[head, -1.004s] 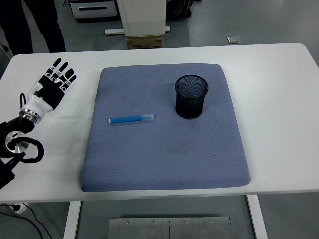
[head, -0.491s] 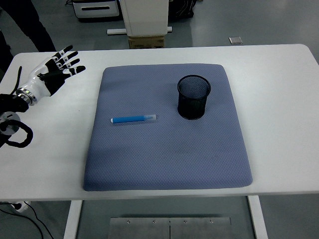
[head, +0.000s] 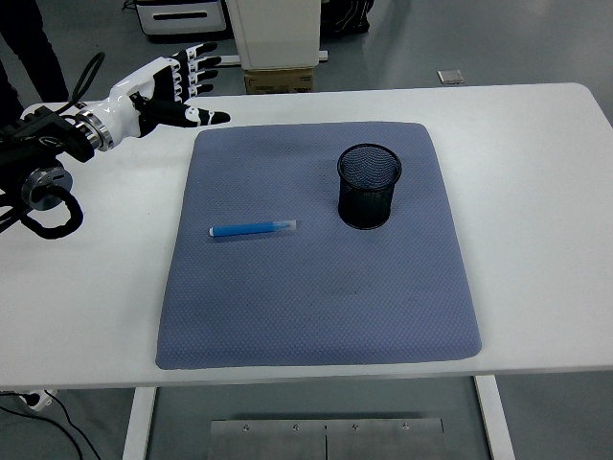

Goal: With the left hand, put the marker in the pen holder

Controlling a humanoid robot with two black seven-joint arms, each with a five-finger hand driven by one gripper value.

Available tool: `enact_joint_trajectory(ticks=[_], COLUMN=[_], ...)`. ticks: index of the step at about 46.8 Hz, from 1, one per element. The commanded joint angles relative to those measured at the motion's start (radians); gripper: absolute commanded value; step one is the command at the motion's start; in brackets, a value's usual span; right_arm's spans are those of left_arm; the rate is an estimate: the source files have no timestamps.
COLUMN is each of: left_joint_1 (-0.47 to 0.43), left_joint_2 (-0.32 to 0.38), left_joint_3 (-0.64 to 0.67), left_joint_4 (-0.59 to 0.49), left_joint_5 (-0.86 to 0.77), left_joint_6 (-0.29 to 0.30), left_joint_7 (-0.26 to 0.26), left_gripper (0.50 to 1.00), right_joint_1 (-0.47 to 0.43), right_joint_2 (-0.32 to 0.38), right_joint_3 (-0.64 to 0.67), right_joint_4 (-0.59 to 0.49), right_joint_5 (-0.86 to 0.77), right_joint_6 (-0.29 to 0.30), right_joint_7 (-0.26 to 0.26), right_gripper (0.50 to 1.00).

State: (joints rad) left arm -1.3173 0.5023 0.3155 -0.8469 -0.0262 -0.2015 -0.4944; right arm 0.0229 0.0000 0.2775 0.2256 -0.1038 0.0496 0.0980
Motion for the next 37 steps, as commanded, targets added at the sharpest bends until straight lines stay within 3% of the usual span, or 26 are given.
enact_joint_trajectory(ticks=[1,8,18,30,37], left_joint_1=[-0.039,-0.085,-0.194,-0.195,-0.195], left_joint_2=[-0.001,-0.042,-0.163,-0.173,-0.196], left_joint_3=[0.226,0.332,0.594,0.606,0.609], left_joint_4=[-0.017,-0.020,-0.020,-0.020,-0.020], left_joint_5=[-0.011,-0.076,-0.093,-0.078,0.054], left_joint_6=[-0.016,-0.032,-0.027,-0.027,-0.003], left_joint_7=[-0.003,-0.073,-0.081,-0.081,-0.079], left_gripper=[1.000,1.000,1.000,1.000,1.000], right_joint_1=[0.000,0.000,0.000,0.000,0.000], right_joint_2=[0.000,0.000,0.000,0.000,0.000], right_joint_3=[0.000,0.000,0.000,0.000,0.000], right_joint_4=[0.000,0.000,0.000,0.000,0.000], right_joint_5=[0.001,-0.001,-0.001,-0.001,0.001], right_joint_6=[-0.001,-0.001,-0.001,-0.001,-0.001], right_joint_7=[0.000,0.000,0.000,0.000,0.000], right_gripper=[1.000,1.000,1.000,1.000,1.000])
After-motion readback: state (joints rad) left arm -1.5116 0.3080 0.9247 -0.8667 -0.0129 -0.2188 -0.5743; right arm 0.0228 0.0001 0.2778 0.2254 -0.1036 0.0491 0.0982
